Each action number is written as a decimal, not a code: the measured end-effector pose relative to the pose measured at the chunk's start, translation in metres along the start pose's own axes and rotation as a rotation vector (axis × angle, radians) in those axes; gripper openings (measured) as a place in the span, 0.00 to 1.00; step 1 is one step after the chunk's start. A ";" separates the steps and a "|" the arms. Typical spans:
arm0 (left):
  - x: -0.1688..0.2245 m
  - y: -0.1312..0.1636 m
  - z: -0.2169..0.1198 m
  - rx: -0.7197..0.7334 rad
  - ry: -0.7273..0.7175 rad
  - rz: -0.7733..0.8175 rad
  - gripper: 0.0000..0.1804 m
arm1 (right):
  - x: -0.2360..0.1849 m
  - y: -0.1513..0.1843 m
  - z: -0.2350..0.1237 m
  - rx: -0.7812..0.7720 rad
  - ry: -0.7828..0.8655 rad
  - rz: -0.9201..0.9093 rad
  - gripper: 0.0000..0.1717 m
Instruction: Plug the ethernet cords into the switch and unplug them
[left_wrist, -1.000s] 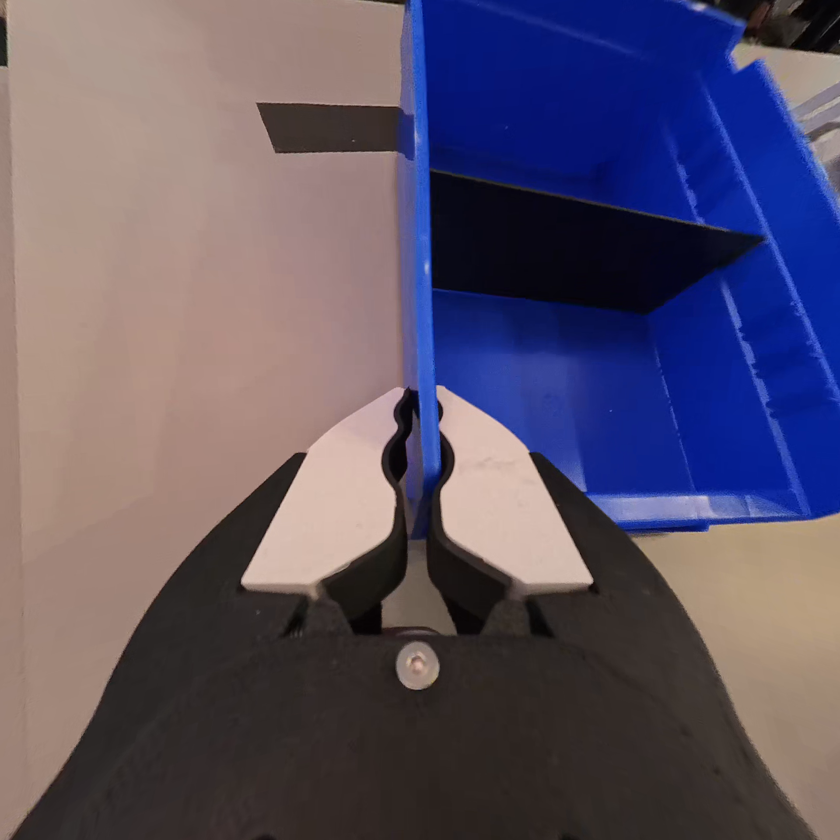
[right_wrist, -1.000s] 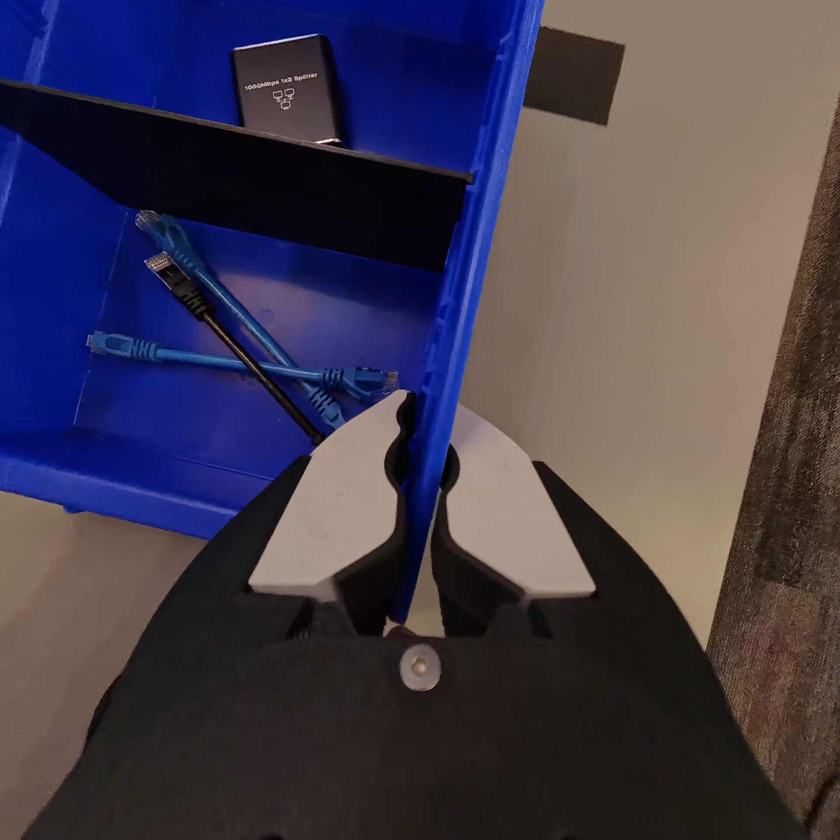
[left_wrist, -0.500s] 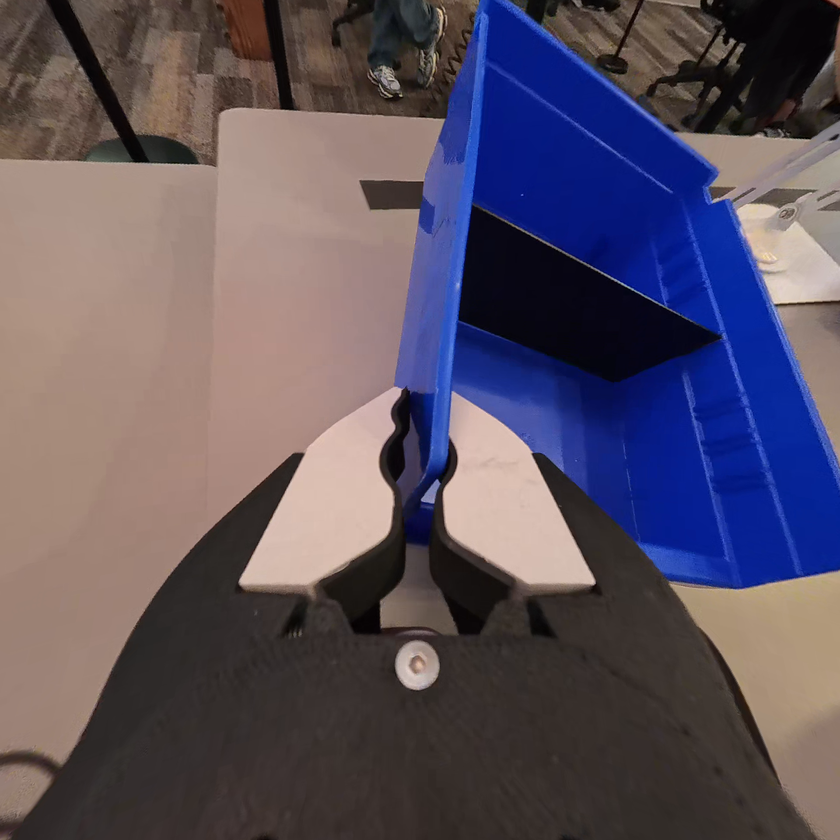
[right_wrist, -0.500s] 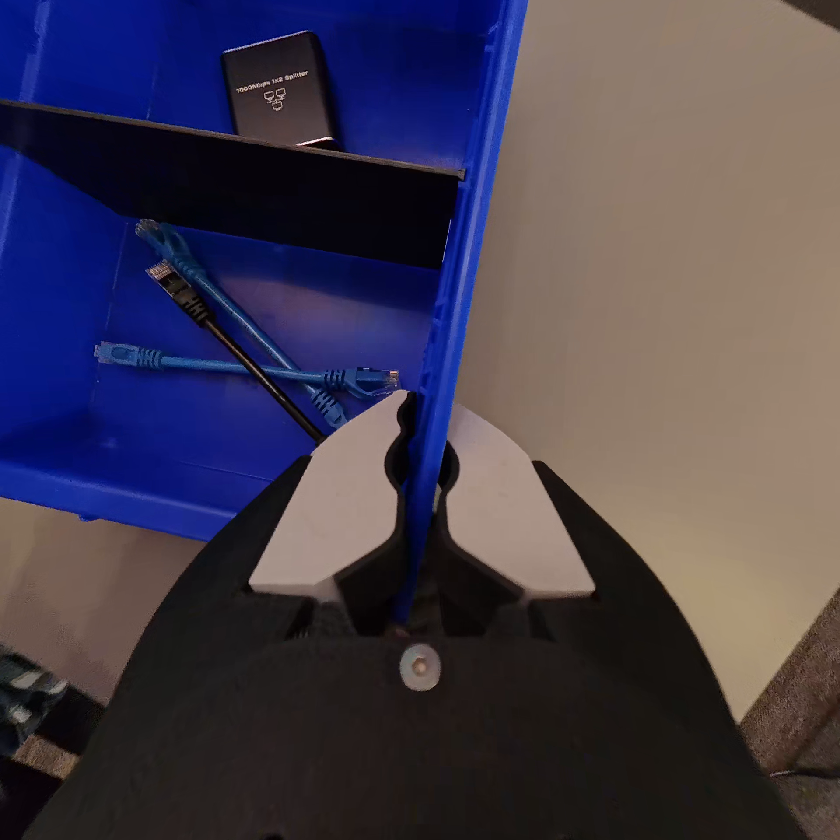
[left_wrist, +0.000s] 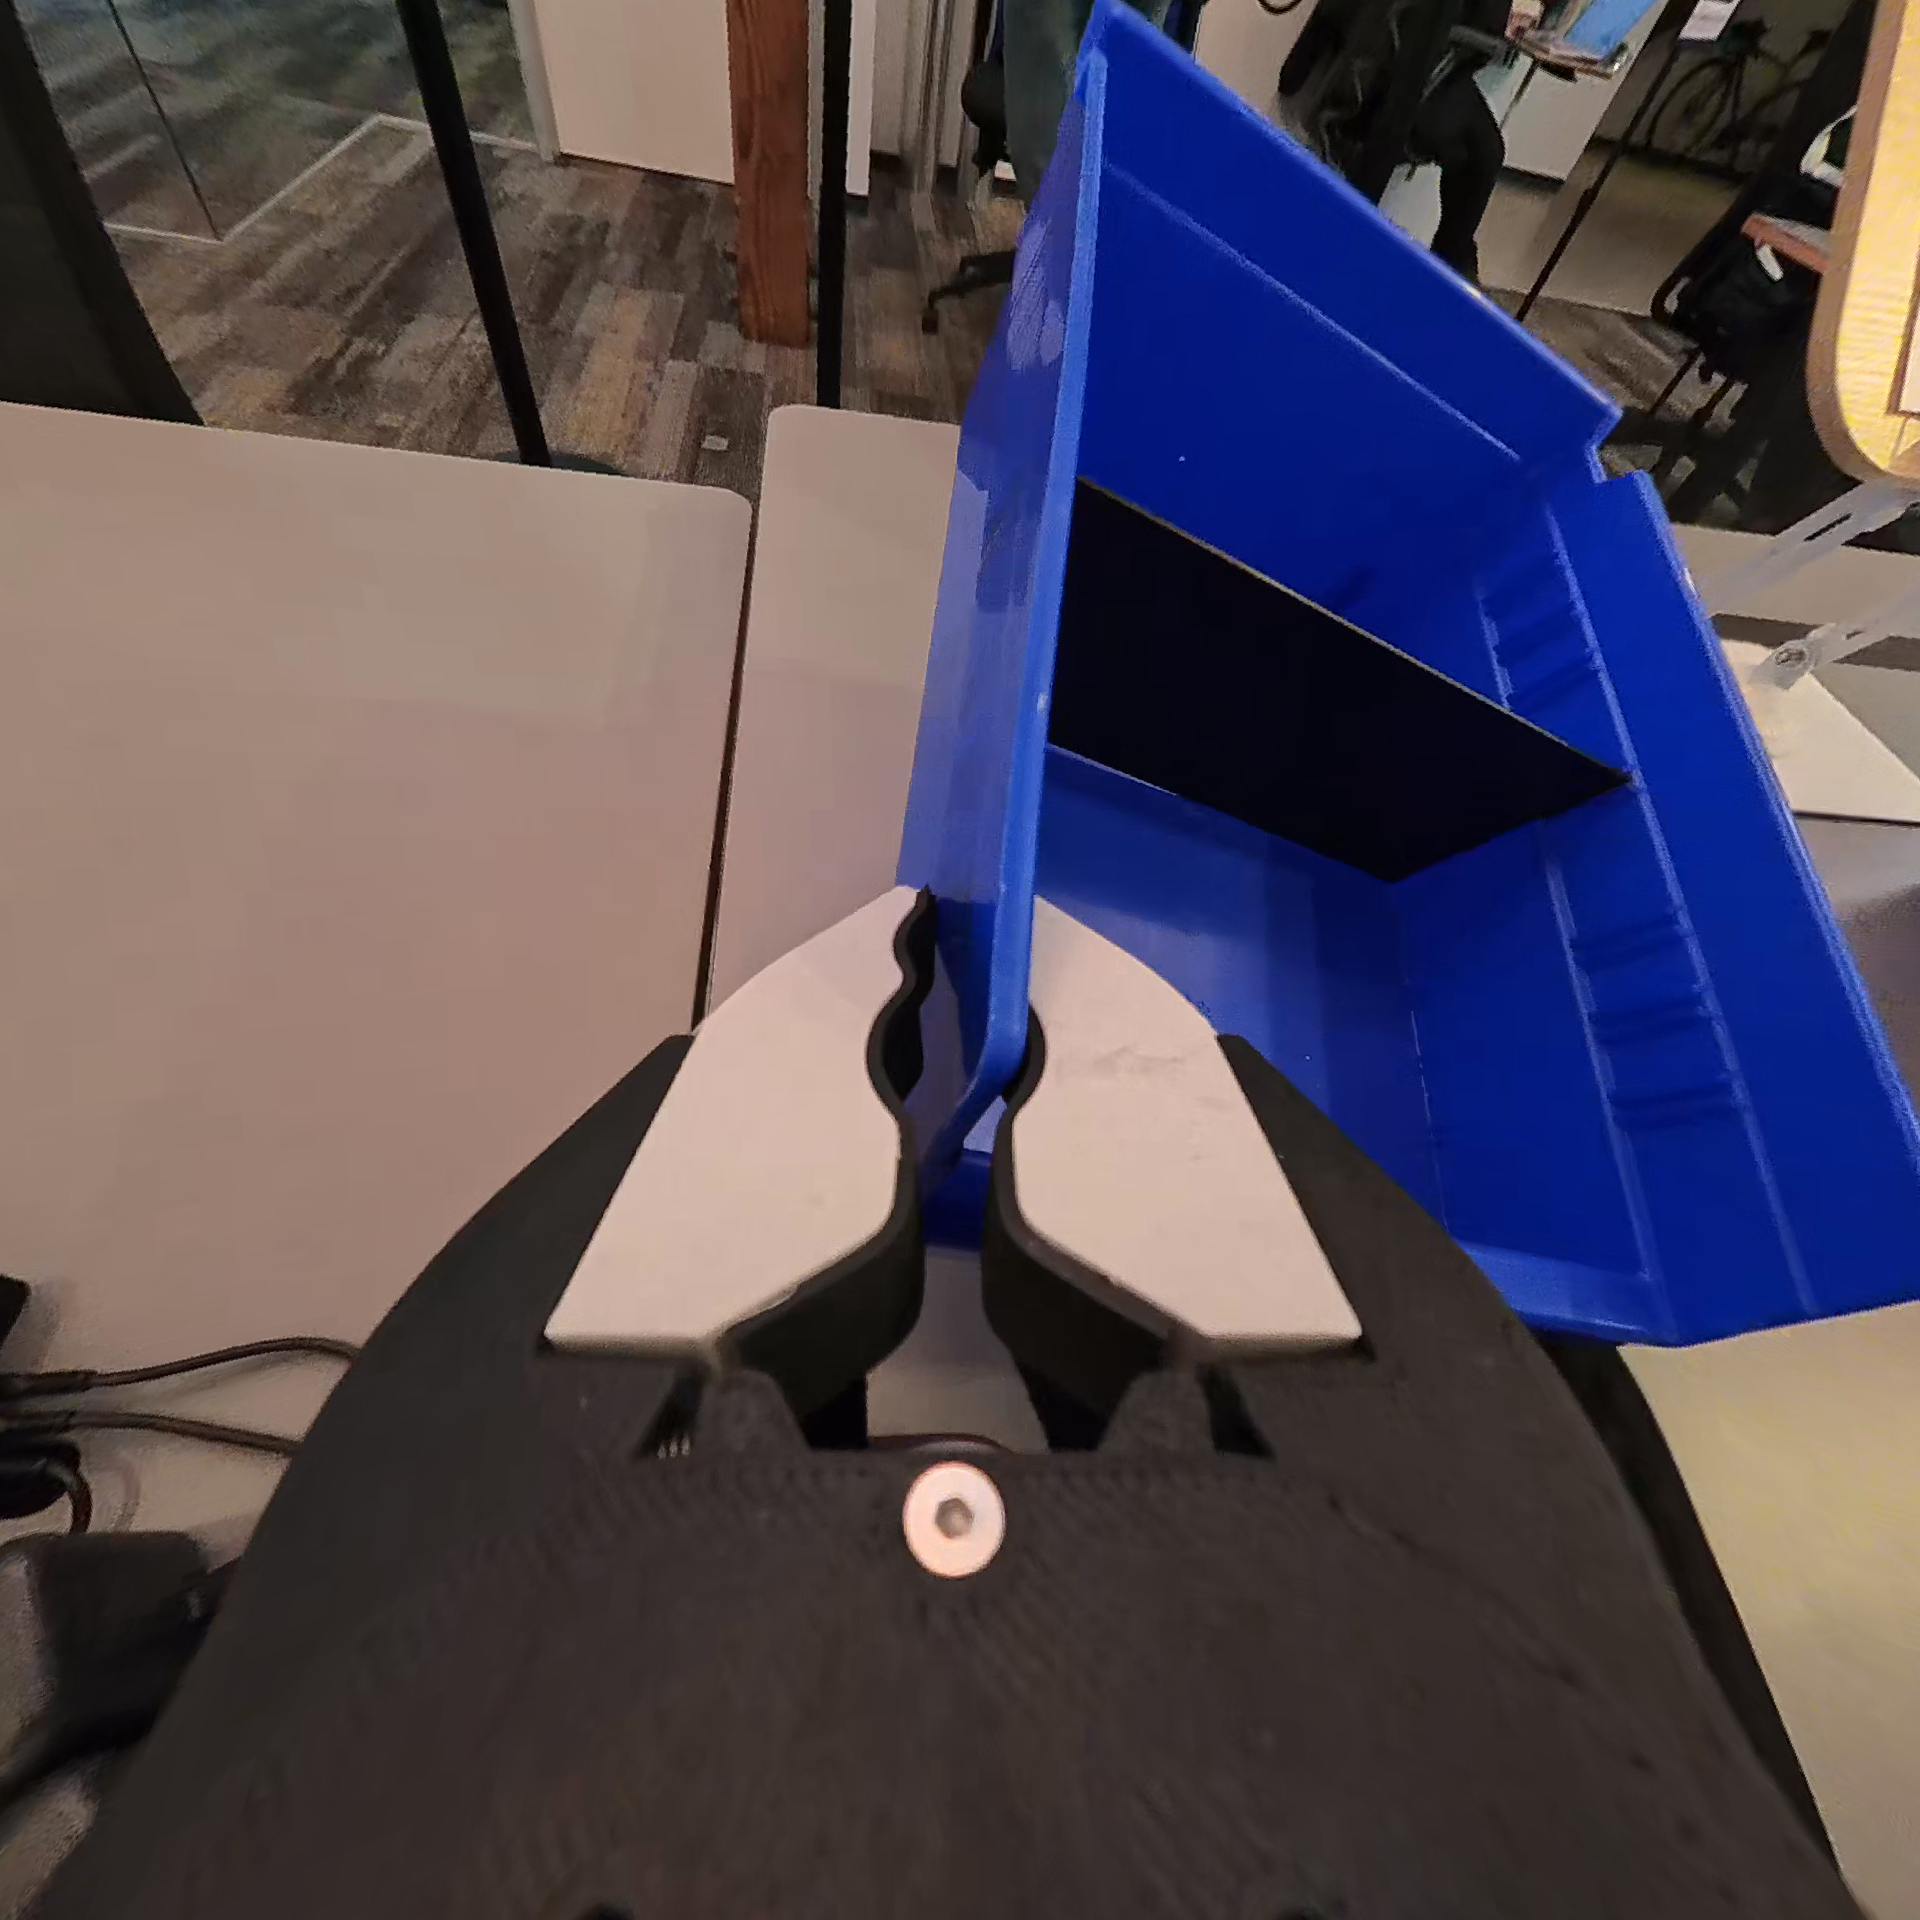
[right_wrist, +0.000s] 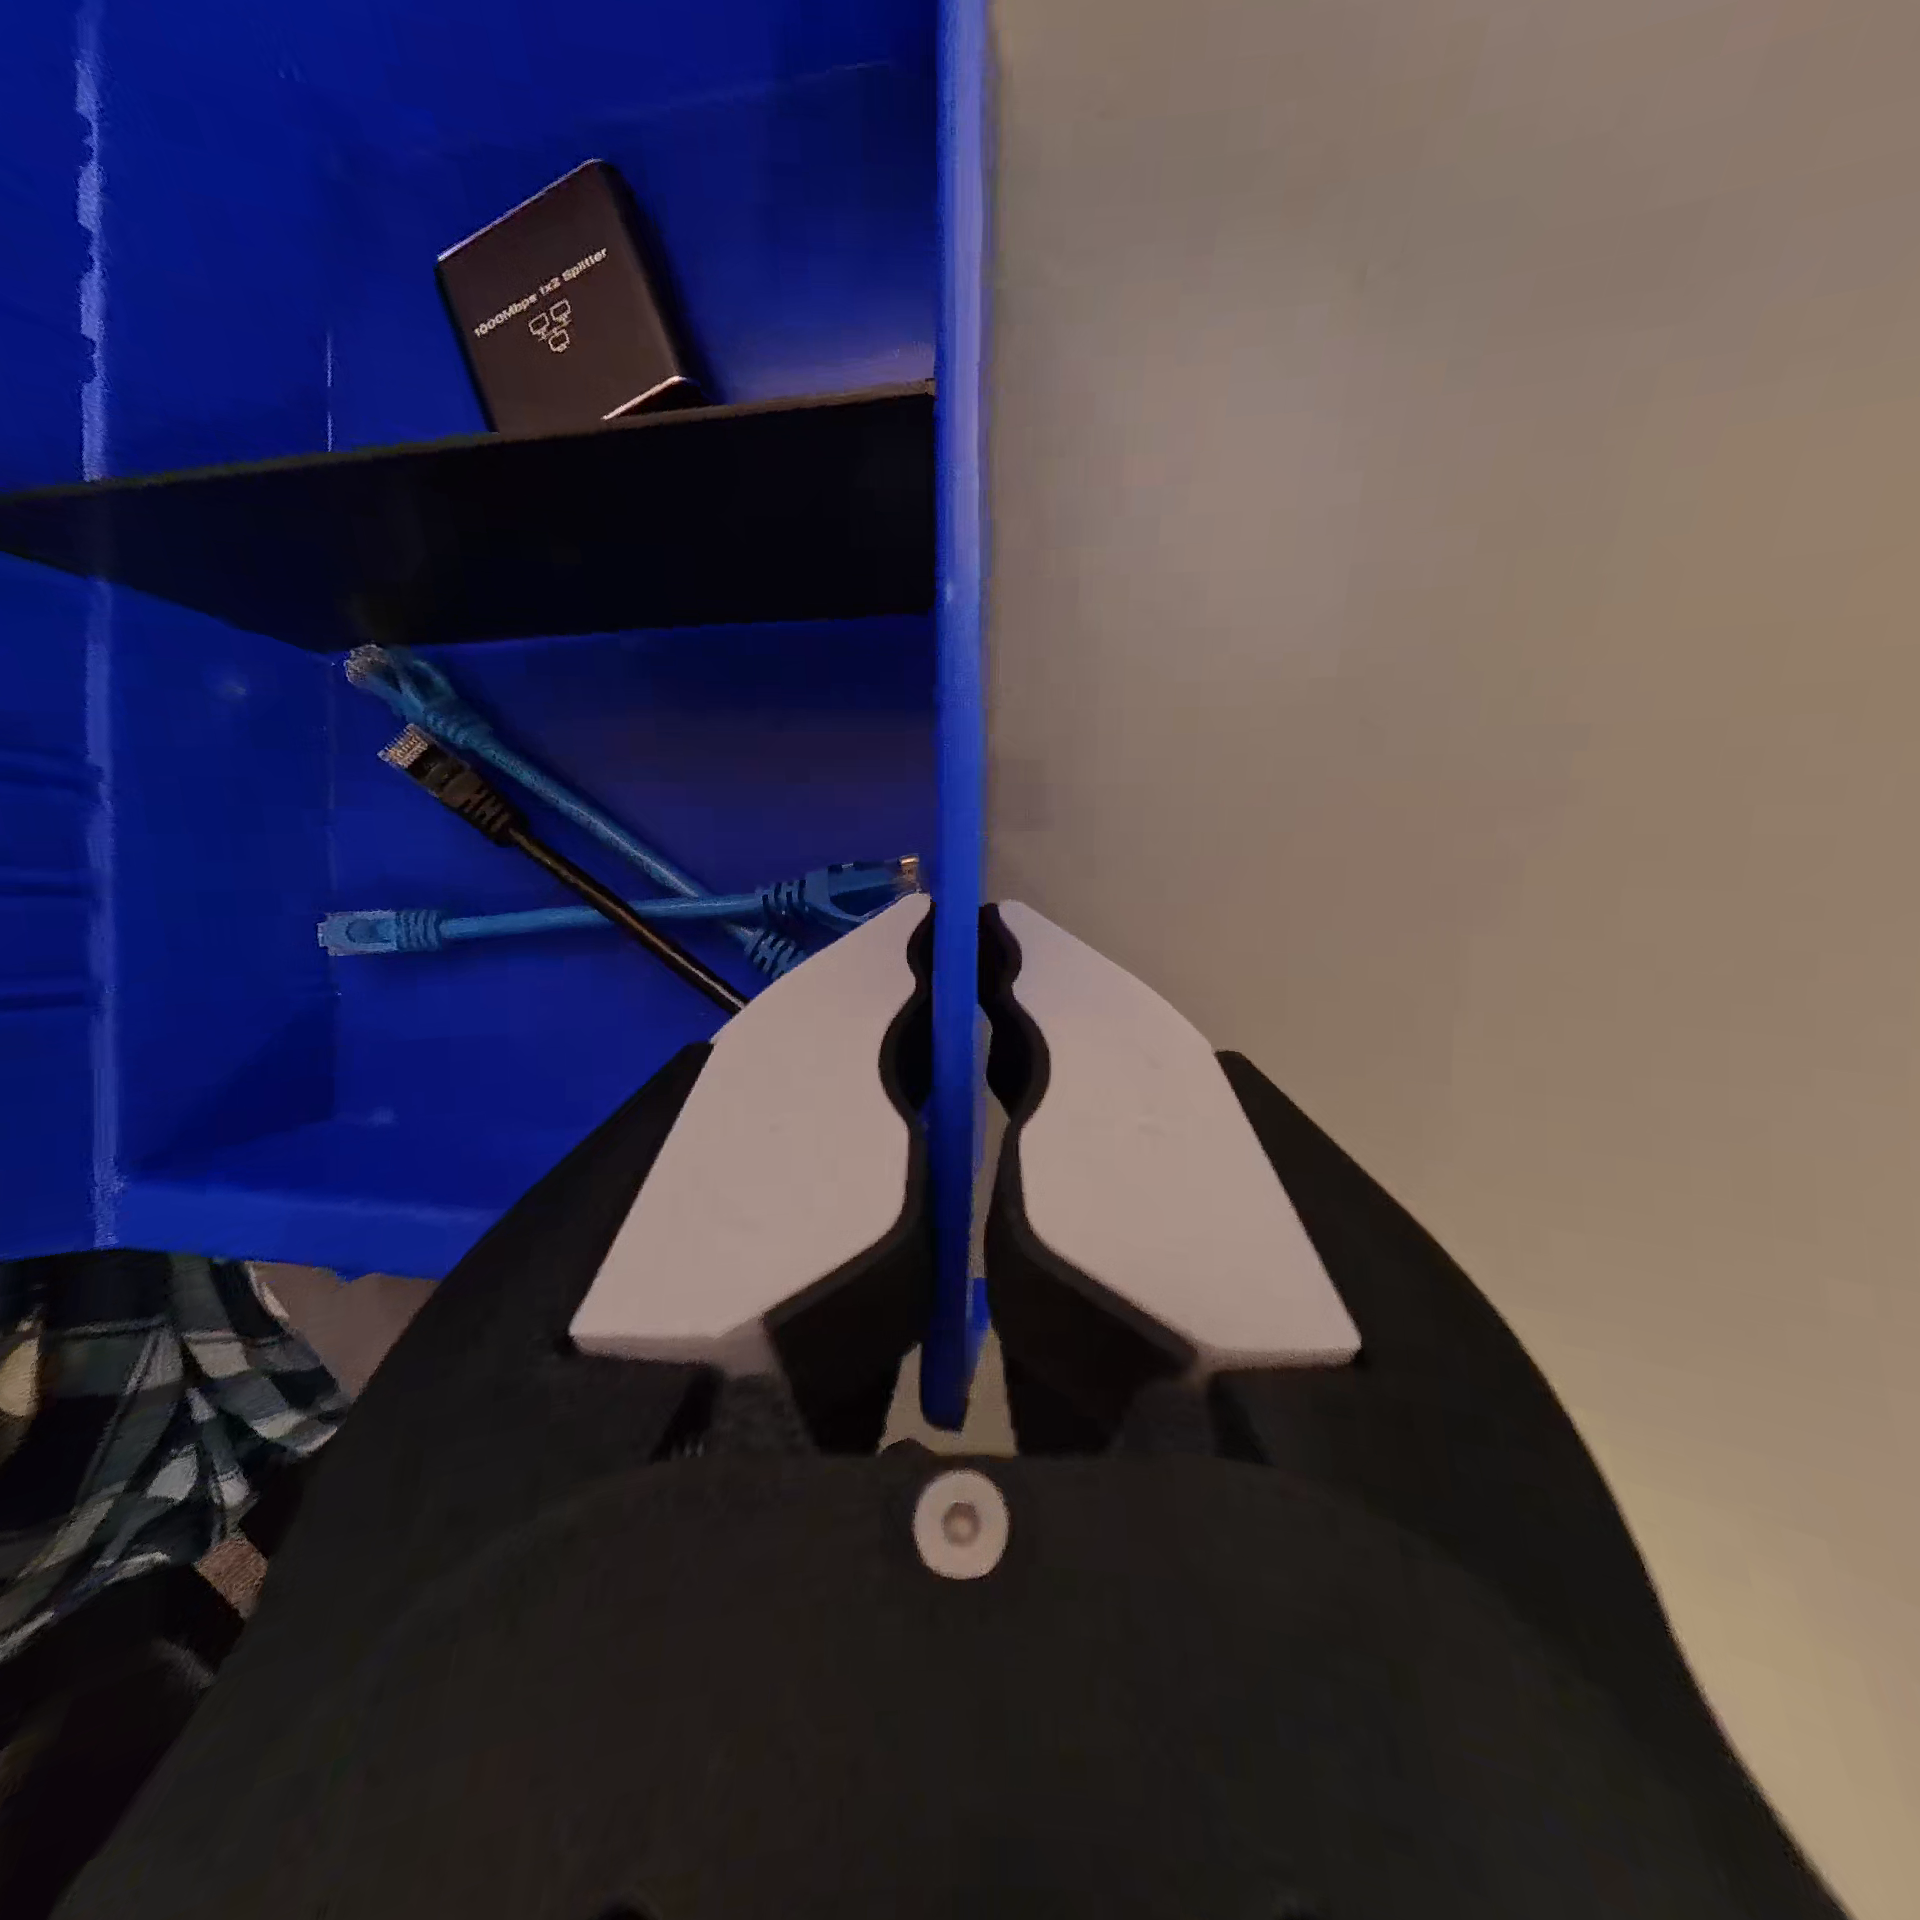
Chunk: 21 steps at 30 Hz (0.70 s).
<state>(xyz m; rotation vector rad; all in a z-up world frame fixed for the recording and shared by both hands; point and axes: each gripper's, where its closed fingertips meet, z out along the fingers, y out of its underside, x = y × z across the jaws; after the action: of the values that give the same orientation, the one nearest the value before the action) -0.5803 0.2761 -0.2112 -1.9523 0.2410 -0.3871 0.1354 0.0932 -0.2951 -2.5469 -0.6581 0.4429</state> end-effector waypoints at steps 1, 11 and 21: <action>0.000 -0.001 -0.003 0.006 -0.003 0.001 0.04 | -0.007 -0.006 0.008 0.003 -0.014 -0.017 0.03; 0.009 -0.005 -0.019 0.046 0.000 0.008 0.04 | -0.036 -0.039 0.018 0.074 -0.084 -0.112 0.24; 0.011 -0.002 -0.027 0.080 -0.001 -0.016 0.04 | -0.052 0.005 0.007 0.182 -0.169 -0.157 0.19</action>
<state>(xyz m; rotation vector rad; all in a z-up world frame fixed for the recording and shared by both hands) -0.5807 0.2502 -0.1978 -1.8771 0.2067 -0.4000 0.0907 0.0645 -0.2937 -2.2848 -0.8321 0.6370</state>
